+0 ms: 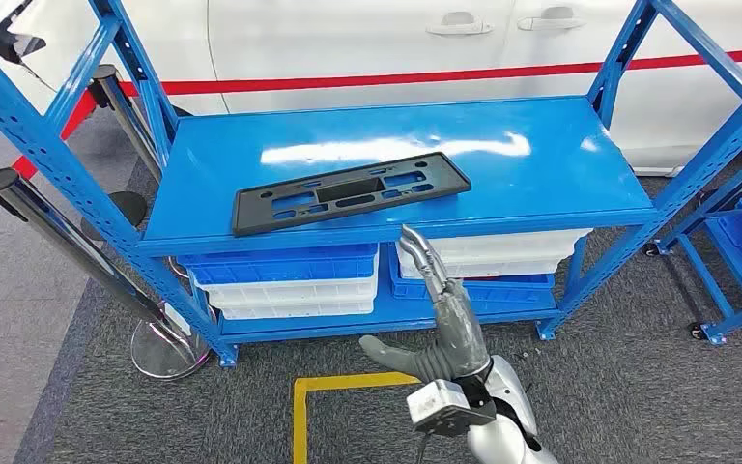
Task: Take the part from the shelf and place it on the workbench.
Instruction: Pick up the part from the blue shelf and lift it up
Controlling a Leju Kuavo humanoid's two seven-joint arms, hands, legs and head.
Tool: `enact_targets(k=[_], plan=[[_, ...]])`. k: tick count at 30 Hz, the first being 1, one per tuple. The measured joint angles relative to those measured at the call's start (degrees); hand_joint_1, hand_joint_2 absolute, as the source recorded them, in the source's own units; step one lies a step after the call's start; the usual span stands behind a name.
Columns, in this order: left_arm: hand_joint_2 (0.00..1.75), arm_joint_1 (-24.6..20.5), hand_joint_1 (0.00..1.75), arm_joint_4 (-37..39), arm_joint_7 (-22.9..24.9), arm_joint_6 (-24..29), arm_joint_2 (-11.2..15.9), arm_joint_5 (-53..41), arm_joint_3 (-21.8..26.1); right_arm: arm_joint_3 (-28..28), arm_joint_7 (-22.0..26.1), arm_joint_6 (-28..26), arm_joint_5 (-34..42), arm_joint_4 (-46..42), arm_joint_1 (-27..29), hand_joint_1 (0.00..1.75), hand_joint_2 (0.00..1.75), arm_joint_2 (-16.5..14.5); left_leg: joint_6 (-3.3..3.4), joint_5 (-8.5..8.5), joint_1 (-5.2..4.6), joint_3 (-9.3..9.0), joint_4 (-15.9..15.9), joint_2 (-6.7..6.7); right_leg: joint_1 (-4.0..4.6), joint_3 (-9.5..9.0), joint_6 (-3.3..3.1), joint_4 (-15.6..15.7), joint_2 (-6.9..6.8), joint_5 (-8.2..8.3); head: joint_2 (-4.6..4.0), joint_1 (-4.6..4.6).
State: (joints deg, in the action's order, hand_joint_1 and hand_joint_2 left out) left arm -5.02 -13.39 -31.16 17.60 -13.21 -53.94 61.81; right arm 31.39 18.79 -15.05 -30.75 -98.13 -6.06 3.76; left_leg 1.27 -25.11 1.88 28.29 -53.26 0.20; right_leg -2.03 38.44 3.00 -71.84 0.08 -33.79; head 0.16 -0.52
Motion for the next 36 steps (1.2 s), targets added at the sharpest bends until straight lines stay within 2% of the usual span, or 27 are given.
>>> enact_targets(k=[2,4,5,6,7,8,9,11,12,13,15,16,17,18,20,22,24,25,27,28,30,31,32,33,35,36], plan=[[0.0,0.0,0.0,0.1,0.0,-0.2,-0.1,-0.2,0.0,0.5,-0.9,0.2,-0.1,0.5,-0.2,0.0,1.75,0.1,-0.46,-0.31,0.33,0.08,-0.5,-0.13,-0.41,-0.57,0.47,1.7,-0.04,1.92,-0.01,-0.02],[0.0,0.0,0.0,0.2,-0.1,-0.5,-0.2,-0.5,0.0,1.3,-2.2,0.5,-0.3,1.4,-0.7,0.0,1.75,0.2,-1.77,-1.29,0.99,0.38,-2.0,-0.36,-1.24,-3.02,1.56,7.4,-0.11,5.74,-0.01,-0.05],[0.0,0.0,0.0,0.2,-0.1,-0.6,-0.2,-0.6,0.0,1.6,-2.5,0.6,-0.4,1.7,-1.0,0.0,1.75,0.2,-2.58,-1.93,1.13,0.8,-3.0,-0.46,-1.39,-4.2,1.73,10.2,0.06,6.87,-0.01,-0.21],[0.0,-0.1,0.0,0.3,-0.1,-0.6,-0.1,-0.7,0.0,1.9,-2.7,0.7,-0.4,1.9,-1.3,0.0,1.75,0.3,-3.28,-2.44,1.15,1.25,-3.9,-0.54,-1.44,-4.78,1.38,11.7,0.23,7.19,-0.01,-0.28],[0.0,-0.1,0.0,0.3,-0.1,-0.6,-0.1,-0.7,0.0,2.1,-2.8,0.8,-0.4,2.1,-1.4,0.0,1.75,0.3,-3.83,-2.76,1.08,1.66,-4.5,-0.59,-1.29,-4.74,0.75,11.9,0.43,6.83,0.0,-0.18],[0.0,-0.2,0.0,0.3,-0.2,-0.6,-0.1,-0.7,0.0,2.4,-2.9,0.8,-0.4,2.3,-1.6,0.0,1.75,0.3,-4.17,-2.85,1.05,1.92,-4.8,-0.64,-1.08,-4.36,-0.21,11.6,0.6,6.6,0.0,-0.1],[0.0,-0.1,0.0,0.3,-0.2,-0.6,-0.1,-0.7,0.0,2.5,-2.9,0.9,-0.5,2.4,-1.7,0.0,1.75,0.4,-4.37,-2.84,1.19,1.98,-4.7,-0.66,-1.01,-4.1,-1.01,11.2,0.6,6.5,0.0,0.13],[0.0,-0.1,0.0,0.3,-0.2,-0.6,-0.2,-0.7,0.0,2.8,-3.0,0.9,-0.5,2.6,-1.9,0.0,1.75,0.4,-4.51,-3.76,1.44,2.42,-6.0,-0.49,-0.83,-3.93,-1.99,11.1,0.51,6.48,-0.01,0.43],[0.0,-0.2,0.0,0.3,-0.2,-0.6,-0.2,-0.7,0.0,2.9,-3.0,0.9,-0.5,2.6,-2.0,0.0,1.75,0.4,-4.44,-5.08,1.41,3.39,-8.1,-0.39,-0.72,-3.91,-2.38,11.1,0.41,6.5,0.0,0.56],[0.0,-0.2,0.0,0.3,-0.2,-0.6,-0.2,-0.7,0.0,3.0,-3.0,0.9,-0.5,2.7,-2.1,0.0,1.75,0.4,-4.28,-6.9,1.24,5.01,-11.6,-0.3,-0.54,-3.88,-2.68,11.1,0.29,6.51,-0.01,0.67],[0.0,-0.2,0.0,0.3,-0.2,-0.6,-0.2,-0.7,0.0,3.2,-3.0,0.9,-0.5,2.9,-2.1,0.0,1.75,0.4,-3.85,-10.17,0.74,9.05,-19.6,-0.28,0.02,-3.75,-3.09,11.1,0.13,6.51,-0.01,0.72],[0.0,-0.1,0.0,0.3,-0.2,-0.6,-0.2,-0.7,0.0,3.2,-3.0,0.9,-0.5,3.0,-2.1,0.0,1.75,0.4,-3.49,-10.59,0.48,10.37,-22.0,-0.28,0.35,-3.73,-3.23,11.1,0.09,6.51,-0.01,0.72],[0.0,-0.1,0.0,0.3,-0.2,-0.6,-0.2,-0.7,0.0,3.2,-3.0,0.9,-0.5,3.1,-2.1,0.0,1.75,0.4,-2.98,-9.86,0.18,10.68,-22.2,-0.29,0.67,-3.76,-3.33,11.1,0.09,6.51,0.0,0.73],[0.0,-0.1,0.0,0.3,-0.2,-0.6,-0.2,-0.7,0.0,3.3,-3.0,0.9,-0.5,3.2,-2.1,0.0,1.75,0.4,-2.29,-8.15,-0.2,9.91,-20.2,-0.3,0.98,-3.85,-3.39,11.1,0.12,6.51,0.0,0.73],[0.0,-0.1,0.0,0.3,-0.2,-0.6,-0.2,-0.7,0.0,3.3,-3.0,0.9,-0.5,3.2,-2.2,0.0,1.75,0.4,-0.51,-4.25,-1.15,6.68,-12.7,-0.31,1.44,-4.04,-3.44,11.1,0.14,6.49,-0.01,0.66],[0.0,-0.2,0.0,0.4,-0.2,-0.6,-0.1,-0.7,0.0,3.3,-3.0,0.9,-0.5,3.3,-2.3,0.0,1.75,0.4,0.53,-2.6,-1.94,4.65,-7.7,-0.25,1.52,-4.03,-3.19,11.2,0.1,6.57,-0.01,0.58],[0.0,-0.2,0.0,0.4,-0.6,-0.9,-0.1,-0.7,0.0,3.3,-3.1,1.2,-0.2,3.2,-2.4,0.0,1.75,0.4,0.62,-2.43,-2.25,4.52,-6.7,-0.23,1.37,-4.03,-2.58,11.5,0.02,6.85,-0.01,0.63],[0.0,-0.1,0.0,0.4,-1.1,-1.4,-0.2,-0.7,0.0,3.3,-3.7,2.0,0.4,3.2,-2.5,0.0,1.75,0.4,0.66,-2.07,-2.11,4.3,-6.2,-0.21,1.32,-4.13,-2.24,11.7,-0.05,6.9,-0.01,0.61],[0.0,-0.1,0.0,0.4,-2.0,-2.7,-0.1,-0.8,0.0,3.3,-5.5,4.8,2.8,3.4,-3.5,0.0,1.75,0.6,1.02,-1.15,-1.77,3.77,-4.8,-0.12,1.37,-3.44,-1.67,10.2,-0.07,5.61,-0.01,0.46],[0.0,-0.2,0.0,0.4,-2.1,-3.3,0.0,-0.9,0.0,3.4,-6.4,6.0,3.5,4.0,-4.5,0.0,1.75,0.7,1.15,-0.76,-1.65,3.62,-4.4,0.0,1.34,-2.32,-1.47,7.9,-0.07,4.11,-0.01,0.37],[0.0,-0.3,0.0,0.4,-2.0,-3.8,0.1,-1.3,-0.1,3.4,-7.2,6.6,2.3,6.1,-6.3,0.0,1.75,0.9,1.34,-0.51,-1.83,3.84,-4.2,0.18,1.28,0.93,-1.14,1.1,-0.04,0.87,-0.01,0.27],[0.0,-0.3,0.0,0.4,-2.0,-4.0,0.1,-1.7,-0.1,3.4,-7.5,5.8,0.3,7.0,-6.7,0.0,1.75,1.0,1.35,-0.49,-1.88,3.93,-4.3,0.2,1.26,2.08,-1.0,-1.4,-0.05,0.21,-0.01,0.26],[0.0,-0.4,0.0,0.4,-1.8,-4.3,0.2,-2.5,-0.3,3.4,-8.2,4.3,-3.0,7.6,-6.5,0.0,1.75,1.2,1.35,-0.5,-1.92,3.96,-4.4,0.15,1.25,2.35,-0.95,-2.0,-0.06,0.62,0.0,0.25],[0.0,-0.4,0.0,0.4,-1.5,-4.6,0.3,-3.2,-0.6,3.5,-9.5,2.4,-7.3,7.9,-6.2,0.0,1.75,1.4,1.31,-0.54,-1.93,3.96,-4.5,0.06,1.26,1.57,-0.98,-0.5,-0.06,2.06,0.01,0.25],[0.0,-0.8,0.0,0.4,-0.9,-5.0,0.4,-4.5,-1.4,3.9,-13.5,-1.2,-18.2,8.2,-5.5,0.0,1.75,1.9,1.09,-0.76,-1.98,3.97,-4.9,-0.15,1.34,-2.06,-1.38,6.7,-0.1,5.73,0.01,0.25],[0.0,-1.0,0.0,0.4,-0.6,-5.1,0.5,-4.9,-1.8,4.2,-15.6,-2.5,-23.4,8.3,-5.1,0.0,1.75,2.2,0.89,-0.93,-2.09,4.05,-5.1,-0.22,1.46,-3.59,-1.71,9.9,-0.1,6.86,0.01,0.28]])
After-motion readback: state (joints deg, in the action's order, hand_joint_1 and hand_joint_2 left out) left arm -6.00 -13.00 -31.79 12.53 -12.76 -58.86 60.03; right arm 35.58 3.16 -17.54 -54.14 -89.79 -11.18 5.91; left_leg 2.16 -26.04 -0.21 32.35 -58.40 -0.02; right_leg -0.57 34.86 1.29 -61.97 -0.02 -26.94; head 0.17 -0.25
